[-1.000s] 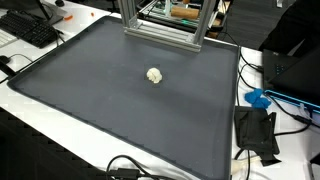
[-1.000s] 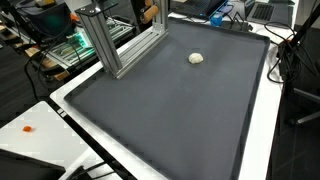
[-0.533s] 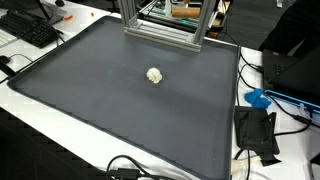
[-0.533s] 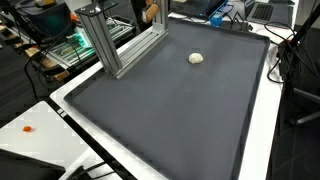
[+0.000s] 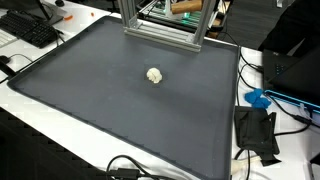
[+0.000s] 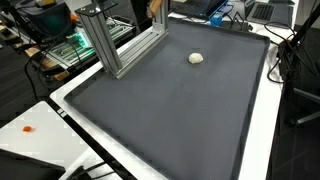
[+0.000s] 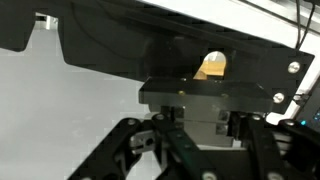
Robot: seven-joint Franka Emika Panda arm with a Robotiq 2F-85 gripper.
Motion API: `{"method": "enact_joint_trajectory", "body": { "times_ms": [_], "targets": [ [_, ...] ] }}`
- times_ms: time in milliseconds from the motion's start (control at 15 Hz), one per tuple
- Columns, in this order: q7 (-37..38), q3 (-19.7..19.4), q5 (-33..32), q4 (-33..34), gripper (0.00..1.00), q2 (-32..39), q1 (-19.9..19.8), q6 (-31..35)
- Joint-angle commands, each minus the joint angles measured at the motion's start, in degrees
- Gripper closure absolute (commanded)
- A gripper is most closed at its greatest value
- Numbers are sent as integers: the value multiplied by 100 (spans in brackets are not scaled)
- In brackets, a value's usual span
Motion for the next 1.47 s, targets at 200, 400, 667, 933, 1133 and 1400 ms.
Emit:
{"method": "enact_joint_trajectory", "body": {
  "times_ms": [200,400,667,933,1133,1400],
  "targets": [
    [-252,-142,56,125,69,259,-61,-523],
    [-202,-149,127,31,69,200,-66,-536],
    [124,-135,321,-132,69,75,-133,-583],
    [382,-100,528,-269,69,13,-181,-352],
    [484,-76,578,-257,69,17,-204,-243],
    [781,-6,596,-364,69,-41,-239,-191]
  ]
}}
